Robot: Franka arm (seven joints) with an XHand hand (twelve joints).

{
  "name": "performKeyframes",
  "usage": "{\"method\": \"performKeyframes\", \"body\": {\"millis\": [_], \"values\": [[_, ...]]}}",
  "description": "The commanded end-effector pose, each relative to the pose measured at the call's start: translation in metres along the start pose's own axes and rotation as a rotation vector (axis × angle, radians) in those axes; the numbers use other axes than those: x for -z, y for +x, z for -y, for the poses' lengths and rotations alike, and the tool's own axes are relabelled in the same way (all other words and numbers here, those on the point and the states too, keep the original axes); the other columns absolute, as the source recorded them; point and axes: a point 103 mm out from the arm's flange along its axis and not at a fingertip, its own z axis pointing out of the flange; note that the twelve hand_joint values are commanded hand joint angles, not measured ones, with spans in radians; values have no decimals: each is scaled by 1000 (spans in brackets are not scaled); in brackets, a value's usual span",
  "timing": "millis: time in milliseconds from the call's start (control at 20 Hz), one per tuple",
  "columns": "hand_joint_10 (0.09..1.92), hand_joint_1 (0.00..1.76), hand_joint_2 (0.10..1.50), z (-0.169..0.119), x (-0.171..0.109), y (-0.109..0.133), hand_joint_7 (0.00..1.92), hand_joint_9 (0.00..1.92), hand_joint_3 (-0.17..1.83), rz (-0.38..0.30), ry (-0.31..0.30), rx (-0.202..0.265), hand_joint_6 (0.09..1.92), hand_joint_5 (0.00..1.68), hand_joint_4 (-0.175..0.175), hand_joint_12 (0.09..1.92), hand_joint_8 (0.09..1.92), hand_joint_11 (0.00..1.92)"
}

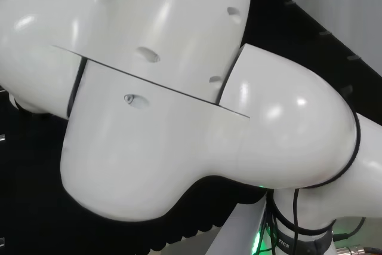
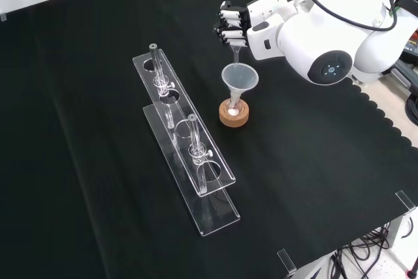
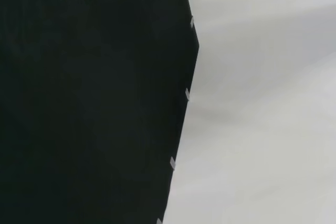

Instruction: Pour all the NaCl from the weighing funnel into the round-bottom flask.

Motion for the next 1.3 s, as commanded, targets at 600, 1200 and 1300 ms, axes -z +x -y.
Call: {"method": "performKeyframes", "body": {"millis": [600,1200,1300], "values": [[127,1118,1045,1,1,-1,725,1154,-175,43,-13,-25,384,1361,175,945,594,938],[125,1118,1045,-2,-8,-10,727,1155,-175,-164,9,6,384,1361,175,947,592,936],[125,1118,1045,-3,-12,-13,727,1155,-175,-223,14,13,384,1361,175,947,592,936]]}}
